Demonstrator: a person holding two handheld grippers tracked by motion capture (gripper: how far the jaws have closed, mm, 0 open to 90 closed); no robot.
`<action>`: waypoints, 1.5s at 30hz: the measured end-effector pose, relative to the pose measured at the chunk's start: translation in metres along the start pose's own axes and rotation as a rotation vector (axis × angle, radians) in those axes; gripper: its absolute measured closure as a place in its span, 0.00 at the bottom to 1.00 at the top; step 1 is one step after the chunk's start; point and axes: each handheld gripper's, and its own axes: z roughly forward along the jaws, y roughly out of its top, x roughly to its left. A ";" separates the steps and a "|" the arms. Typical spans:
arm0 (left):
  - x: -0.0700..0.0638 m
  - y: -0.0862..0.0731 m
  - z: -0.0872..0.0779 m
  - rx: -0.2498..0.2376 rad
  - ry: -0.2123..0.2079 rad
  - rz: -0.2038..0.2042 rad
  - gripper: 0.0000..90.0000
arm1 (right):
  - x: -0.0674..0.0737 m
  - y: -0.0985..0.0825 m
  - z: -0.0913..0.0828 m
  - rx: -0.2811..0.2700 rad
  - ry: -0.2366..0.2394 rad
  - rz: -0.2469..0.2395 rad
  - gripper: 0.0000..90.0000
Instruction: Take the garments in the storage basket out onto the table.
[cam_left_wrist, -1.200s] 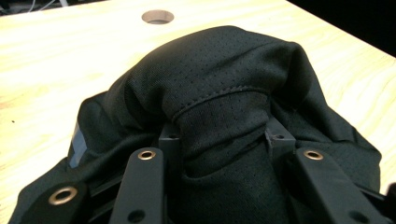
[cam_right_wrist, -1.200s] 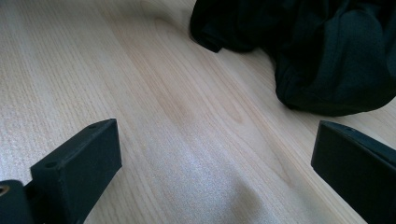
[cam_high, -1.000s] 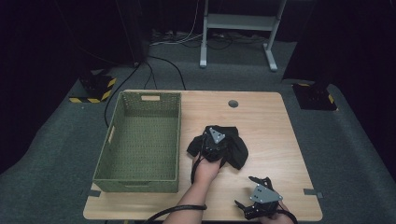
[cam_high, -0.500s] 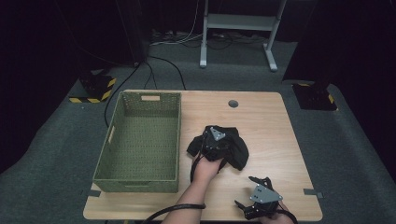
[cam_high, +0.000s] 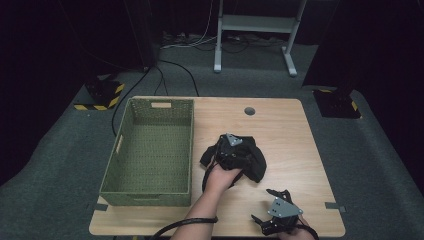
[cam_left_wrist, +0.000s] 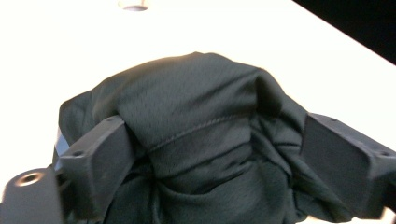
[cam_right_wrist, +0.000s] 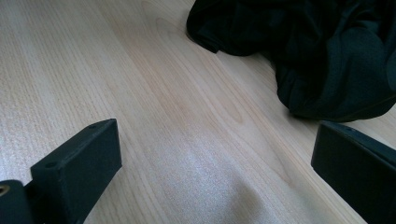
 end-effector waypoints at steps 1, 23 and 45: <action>-0.001 0.002 -0.001 -0.008 -0.008 0.000 0.09 | 0.000 0.000 0.000 0.000 -0.001 0.000 0.02; -0.010 0.030 -0.048 -0.114 -0.116 0.008 0.00 | 0.001 0.000 0.000 0.006 -0.010 -0.008 0.02; -0.017 0.002 -0.099 -0.143 -0.136 0.057 0.00 | 0.002 0.000 0.001 0.013 -0.011 -0.009 0.02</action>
